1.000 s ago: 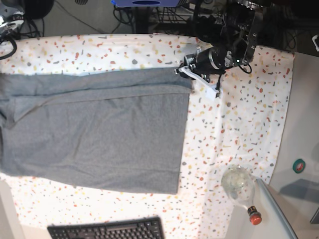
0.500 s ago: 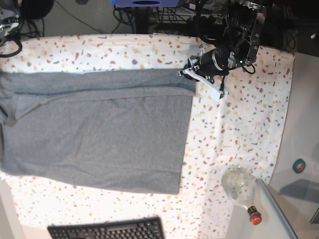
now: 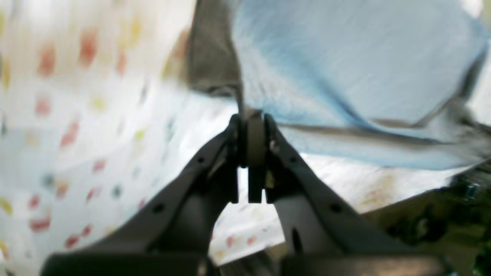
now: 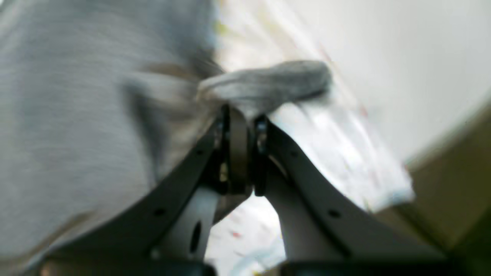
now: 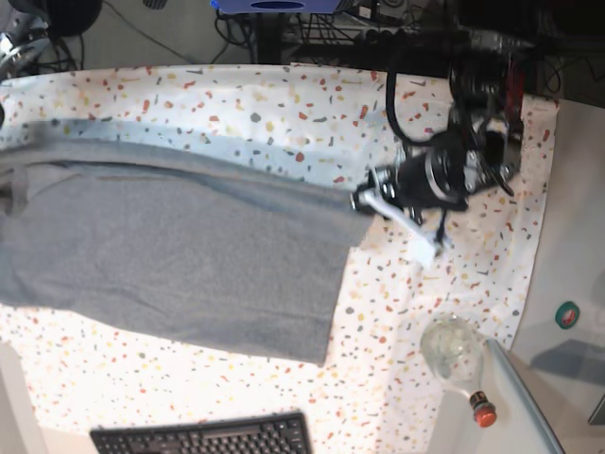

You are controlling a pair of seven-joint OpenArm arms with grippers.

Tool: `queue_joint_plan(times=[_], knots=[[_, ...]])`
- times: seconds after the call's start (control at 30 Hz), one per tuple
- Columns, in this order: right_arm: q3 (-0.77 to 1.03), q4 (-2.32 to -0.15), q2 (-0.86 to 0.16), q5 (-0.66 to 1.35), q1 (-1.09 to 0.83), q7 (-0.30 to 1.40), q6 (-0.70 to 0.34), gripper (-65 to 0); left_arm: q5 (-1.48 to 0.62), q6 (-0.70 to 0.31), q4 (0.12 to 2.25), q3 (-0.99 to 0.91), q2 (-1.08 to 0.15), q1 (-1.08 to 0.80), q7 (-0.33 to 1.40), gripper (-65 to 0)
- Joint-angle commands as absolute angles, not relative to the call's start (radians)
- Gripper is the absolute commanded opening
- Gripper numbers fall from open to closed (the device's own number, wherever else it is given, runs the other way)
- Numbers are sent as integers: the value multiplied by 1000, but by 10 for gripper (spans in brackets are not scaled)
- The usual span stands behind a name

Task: Layout the t-shirt on the table in an organized manner, then fold the t-shirt properly
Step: 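Lift the shirt with both grippers and swing it across the cloth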

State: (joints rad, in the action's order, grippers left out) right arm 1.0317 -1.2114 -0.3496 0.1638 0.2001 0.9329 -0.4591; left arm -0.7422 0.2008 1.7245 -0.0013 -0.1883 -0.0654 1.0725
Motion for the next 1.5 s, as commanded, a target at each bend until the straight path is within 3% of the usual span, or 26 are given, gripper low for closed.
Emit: queue_joint_plan(times=[0.0, 0.23, 0.4, 0.63, 1.0, 1.17, 1.3, 1.47], knots=[[1012, -1237, -378, 166, 231, 931, -458, -650, -746, 196, 1744, -22, -193, -21, 1079, -650], [851, -1234, -409, 165, 432, 943, -446, -650, -746, 196, 1719, -30, -166, 257, 1141, -650], [754, -1145, -446, 166, 624, 918, -275, -650, -743, 196, 1563, -44, -150, 475, 1141, -650], [630, -1056, -510, 168, 878, 866, -271, -650, -743, 196, 1429, -51, -93, 750, 1133, -650], [479, -1064, -573, 171, 1178, 877, -271, -650, -746, 196, 1337, -228, -39, 1061, 1093, -650], [504, -1191, -585, 173, 1122, 1043, -271, -650, -748, 196, 1380, -245, -44, 1000, 1122, -650], [616, -1353, -576, 173, 912, 1145, -271, -650, -748, 196, 1452, -242, -45, 846, 1162, -650], [826, -1512, -479, 173, 539, 1155, -275, -650, -750, 196, 1584, -239, -79, 521, 1162, -650]])
